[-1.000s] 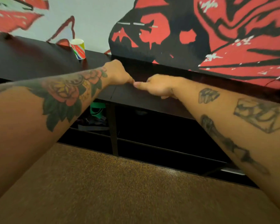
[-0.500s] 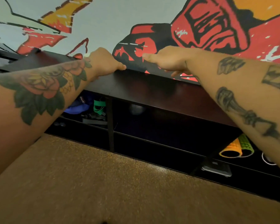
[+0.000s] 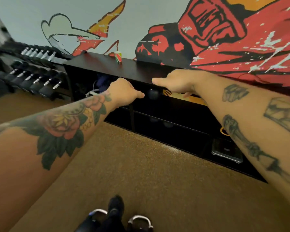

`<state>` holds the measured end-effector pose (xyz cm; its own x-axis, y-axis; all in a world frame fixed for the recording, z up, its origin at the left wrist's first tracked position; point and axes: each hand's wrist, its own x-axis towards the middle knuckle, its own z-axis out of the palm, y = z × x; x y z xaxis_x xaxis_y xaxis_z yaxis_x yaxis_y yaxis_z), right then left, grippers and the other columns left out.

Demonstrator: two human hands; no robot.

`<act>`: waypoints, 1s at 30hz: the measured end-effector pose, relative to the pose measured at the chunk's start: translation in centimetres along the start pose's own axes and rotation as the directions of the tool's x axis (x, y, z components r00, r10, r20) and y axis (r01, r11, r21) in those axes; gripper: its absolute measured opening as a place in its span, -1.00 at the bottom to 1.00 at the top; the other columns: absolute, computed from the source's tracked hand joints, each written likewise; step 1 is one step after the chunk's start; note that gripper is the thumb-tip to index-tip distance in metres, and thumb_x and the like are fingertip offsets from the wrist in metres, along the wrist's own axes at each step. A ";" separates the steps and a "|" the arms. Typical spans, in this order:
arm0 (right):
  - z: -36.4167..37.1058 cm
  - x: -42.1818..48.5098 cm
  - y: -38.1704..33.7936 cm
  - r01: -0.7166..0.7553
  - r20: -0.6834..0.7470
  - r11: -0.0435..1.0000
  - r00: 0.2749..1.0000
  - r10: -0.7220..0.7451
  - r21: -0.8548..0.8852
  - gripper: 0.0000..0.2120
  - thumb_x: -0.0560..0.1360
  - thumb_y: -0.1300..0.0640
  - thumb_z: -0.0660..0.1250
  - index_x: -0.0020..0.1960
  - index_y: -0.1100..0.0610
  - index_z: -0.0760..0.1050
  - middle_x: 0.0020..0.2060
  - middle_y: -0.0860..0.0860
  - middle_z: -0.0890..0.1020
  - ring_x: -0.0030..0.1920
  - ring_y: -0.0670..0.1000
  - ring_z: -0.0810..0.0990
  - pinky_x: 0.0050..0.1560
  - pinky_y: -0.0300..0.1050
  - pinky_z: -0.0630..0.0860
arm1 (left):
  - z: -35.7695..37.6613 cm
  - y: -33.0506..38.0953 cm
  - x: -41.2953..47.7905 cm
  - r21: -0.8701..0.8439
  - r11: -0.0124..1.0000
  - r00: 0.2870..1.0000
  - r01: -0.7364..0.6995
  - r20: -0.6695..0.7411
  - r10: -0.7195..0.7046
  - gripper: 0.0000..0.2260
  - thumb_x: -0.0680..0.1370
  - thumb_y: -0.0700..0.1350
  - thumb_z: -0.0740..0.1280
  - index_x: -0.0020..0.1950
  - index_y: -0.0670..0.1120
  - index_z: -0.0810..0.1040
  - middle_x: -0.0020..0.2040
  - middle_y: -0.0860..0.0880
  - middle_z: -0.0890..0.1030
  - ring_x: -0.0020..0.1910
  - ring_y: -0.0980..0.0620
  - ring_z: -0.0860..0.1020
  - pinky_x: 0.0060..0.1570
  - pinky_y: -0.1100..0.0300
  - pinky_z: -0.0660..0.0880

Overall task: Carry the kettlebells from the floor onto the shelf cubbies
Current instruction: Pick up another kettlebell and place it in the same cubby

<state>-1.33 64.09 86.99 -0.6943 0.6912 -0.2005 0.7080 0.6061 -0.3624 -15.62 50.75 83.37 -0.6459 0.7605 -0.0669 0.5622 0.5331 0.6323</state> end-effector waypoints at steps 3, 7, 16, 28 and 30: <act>3.2 -2.2 0.5 0.010 0.084 0.999 0.996 -0.006 -0.045 -0.17 0.58 -0.45 0.09 0.48 0.23 0.45 0.43 0.15 0.51 0.13 0.19 0.60 0.05 0.07 0.62 | 1.0 -1.0 -3.2 0.006 0.999 0.997 0.042 0.059 -0.042 -0.62 0.51 0.11 0.50 0.17 -0.14 0.72 0.05 -0.19 0.71 0.13 -0.21 0.66 -0.11 0.15 0.48; 8.2 -4.2 0.2 0.030 0.162 0.999 0.987 -0.023 -0.043 -0.32 0.59 -0.45 0.07 0.09 0.15 0.57 0.09 0.14 0.58 -0.17 0.10 0.54 -0.26 -0.07 0.42 | 3.3 -4.4 -6.3 -0.014 0.996 0.993 0.092 0.070 -0.091 -0.65 0.51 0.10 0.51 0.17 -0.10 0.71 0.01 -0.09 0.69 0.05 -0.07 0.65 -0.07 0.16 0.48; 20.8 -4.9 2.6 -0.144 0.298 0.980 0.950 0.098 0.139 -0.17 0.60 -0.43 0.09 0.60 0.16 0.33 0.56 0.13 0.41 0.46 0.20 0.46 0.25 0.04 0.41 | 11.3 -15.2 -8.1 -0.047 0.962 0.937 0.268 0.245 -0.249 -0.65 0.54 0.10 0.48 0.19 -0.11 0.66 0.07 -0.05 0.61 -0.01 -0.03 0.54 -0.05 0.15 0.43; 56.2 -1.3 13.8 -0.484 0.582 0.859 0.752 0.310 0.168 -0.32 0.66 -0.26 0.19 0.49 0.29 0.44 0.33 0.21 0.57 0.34 0.26 0.58 0.30 0.13 0.57 | 38.7 -40.4 -7.0 -0.034 0.811 0.736 0.584 0.443 -0.512 -0.58 0.50 0.04 0.53 0.25 -0.17 0.68 0.20 -0.20 0.68 0.18 -0.18 0.63 0.13 0.08 0.57; 64.2 -0.7 16.9 -0.534 0.607 0.830 0.717 0.342 0.163 -0.33 0.66 -0.24 0.20 0.49 0.29 0.44 0.31 0.22 0.58 0.31 0.27 0.60 0.27 0.16 0.60 | 45.2 -46.0 -7.1 -0.008 0.780 0.706 0.625 0.431 -0.562 -0.55 0.50 0.06 0.53 0.26 -0.20 0.67 0.22 -0.24 0.68 0.19 -0.22 0.64 0.07 0.07 0.57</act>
<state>2.79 48.61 22.59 -0.3337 0.4640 -0.8206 0.9372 0.0696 -0.3418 -13.53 37.57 19.93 -0.5496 0.3974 -0.7348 0.0305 0.8886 0.4577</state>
